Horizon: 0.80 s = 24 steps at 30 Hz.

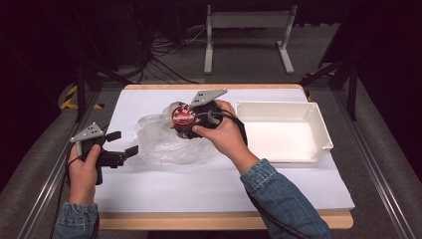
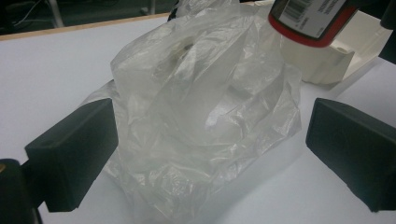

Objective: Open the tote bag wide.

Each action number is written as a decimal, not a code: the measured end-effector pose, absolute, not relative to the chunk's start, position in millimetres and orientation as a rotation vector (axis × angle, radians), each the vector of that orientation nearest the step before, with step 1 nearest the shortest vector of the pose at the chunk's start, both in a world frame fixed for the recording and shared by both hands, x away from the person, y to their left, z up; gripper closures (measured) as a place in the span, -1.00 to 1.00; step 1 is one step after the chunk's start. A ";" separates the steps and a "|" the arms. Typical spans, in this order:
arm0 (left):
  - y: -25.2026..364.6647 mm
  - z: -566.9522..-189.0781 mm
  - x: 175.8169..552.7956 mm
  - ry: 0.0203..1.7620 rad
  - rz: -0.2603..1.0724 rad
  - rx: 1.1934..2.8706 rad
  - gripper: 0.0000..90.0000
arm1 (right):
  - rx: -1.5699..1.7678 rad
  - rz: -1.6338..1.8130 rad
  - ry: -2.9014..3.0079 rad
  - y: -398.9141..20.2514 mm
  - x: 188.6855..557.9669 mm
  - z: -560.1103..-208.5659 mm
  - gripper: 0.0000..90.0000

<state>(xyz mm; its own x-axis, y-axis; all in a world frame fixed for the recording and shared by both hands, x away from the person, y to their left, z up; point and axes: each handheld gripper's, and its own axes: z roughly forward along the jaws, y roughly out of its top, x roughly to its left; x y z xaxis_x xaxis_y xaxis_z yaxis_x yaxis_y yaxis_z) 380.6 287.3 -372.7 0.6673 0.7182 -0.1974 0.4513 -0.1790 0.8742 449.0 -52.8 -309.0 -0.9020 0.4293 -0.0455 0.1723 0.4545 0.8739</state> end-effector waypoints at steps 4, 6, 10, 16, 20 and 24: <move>288.8 -371.1 379.3 0.930 0.321 1.817 -0.93 | 0.510 1.423 2.451 -59.6 445.4 -301.0 -0.45; 289.5 -370.4 378.6 0.936 0.316 1.819 -0.93 | 0.498 1.416 2.450 -66.0 442.7 -294.4 -0.45; 289.1 -370.1 378.5 0.934 0.316 1.824 -0.93 | 0.499 1.417 2.449 -78.6 439.4 -284.4 -0.45; 288.3 -369.1 377.8 0.927 0.305 1.832 -0.93 | 0.524 1.404 2.435 -100.9 438.4 -274.3 -0.45; 289.1 -368.7 377.8 0.921 0.308 1.838 -0.93 | 0.535 1.391 2.437 -114.6 438.2 -269.4 -0.45; 289.3 -368.5 377.6 0.922 0.303 1.839 -0.94 | 0.549 1.382 2.437 -125.1 438.1 -266.2 -0.45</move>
<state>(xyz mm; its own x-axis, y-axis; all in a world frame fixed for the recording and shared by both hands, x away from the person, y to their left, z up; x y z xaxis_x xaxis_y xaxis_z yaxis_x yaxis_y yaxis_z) 377.6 289.3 -368.5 0.6761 0.7104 -0.1954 0.4558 -0.1949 0.8685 438.1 -125.1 -266.2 -0.8870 0.4581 -0.0588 0.1847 0.4684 0.8640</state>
